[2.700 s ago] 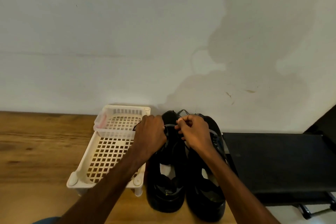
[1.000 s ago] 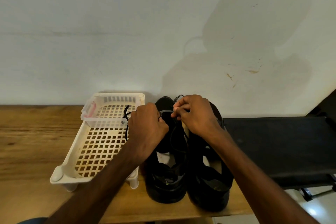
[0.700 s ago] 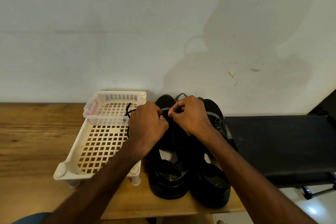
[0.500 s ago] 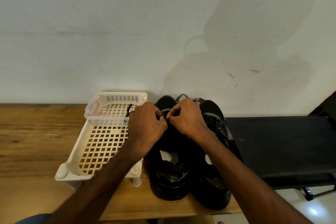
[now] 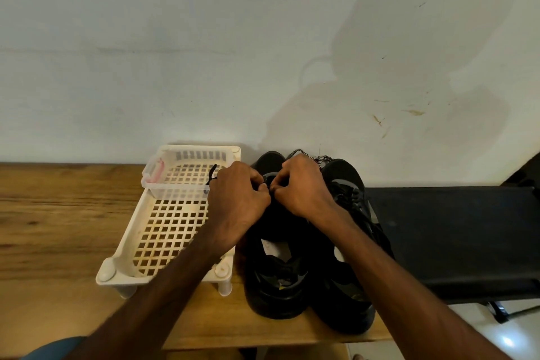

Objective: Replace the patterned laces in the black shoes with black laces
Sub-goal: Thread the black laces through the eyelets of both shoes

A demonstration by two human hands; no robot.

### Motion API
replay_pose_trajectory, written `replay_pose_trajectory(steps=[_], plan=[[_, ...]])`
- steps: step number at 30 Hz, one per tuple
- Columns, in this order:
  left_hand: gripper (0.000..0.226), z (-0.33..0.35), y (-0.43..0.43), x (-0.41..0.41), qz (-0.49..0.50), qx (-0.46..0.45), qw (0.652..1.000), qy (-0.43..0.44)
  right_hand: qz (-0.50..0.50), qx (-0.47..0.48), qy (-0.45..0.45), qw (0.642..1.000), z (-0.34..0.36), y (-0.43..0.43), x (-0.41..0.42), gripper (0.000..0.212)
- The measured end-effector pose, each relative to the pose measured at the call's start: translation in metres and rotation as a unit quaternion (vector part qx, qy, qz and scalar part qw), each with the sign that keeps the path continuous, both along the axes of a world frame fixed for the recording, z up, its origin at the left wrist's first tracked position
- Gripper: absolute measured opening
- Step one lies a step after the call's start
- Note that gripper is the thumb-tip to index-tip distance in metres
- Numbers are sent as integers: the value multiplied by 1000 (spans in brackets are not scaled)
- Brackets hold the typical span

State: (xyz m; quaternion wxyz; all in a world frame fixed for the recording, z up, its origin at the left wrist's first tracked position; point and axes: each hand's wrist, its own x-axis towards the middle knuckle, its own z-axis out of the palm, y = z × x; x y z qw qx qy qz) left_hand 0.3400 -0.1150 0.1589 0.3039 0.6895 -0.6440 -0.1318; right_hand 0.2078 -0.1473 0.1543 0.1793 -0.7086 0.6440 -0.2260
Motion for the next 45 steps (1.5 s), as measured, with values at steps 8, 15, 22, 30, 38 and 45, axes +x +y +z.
replay_pose_trajectory(steps=[8, 15, 22, 30, 38, 45], plan=[[18, -2, -2, 3, -38, 2, 999, 16, -2, -9, -1, 1000, -5, -1, 5, 10], [7, -2, -13, 14, -70, 63, 989, 117, -17, 3, -27, 999, -5, 3, 3, 11], [19, -3, -17, 8, -81, 101, 987, 98, 7, 14, 4, 1000, 6, 9, 0, 26], [22, 12, -10, 15, -79, 67, 982, 159, 0, 27, 5, 1000, 11, 9, -6, 17], [28, 35, -27, 44, -3, -37, 869, 493, 22, 79, -44, 996, 27, 8, -16, 28], [11, 23, -25, 37, -125, -57, 970, 200, -96, 59, -448, 887, 71, 14, -46, 20]])
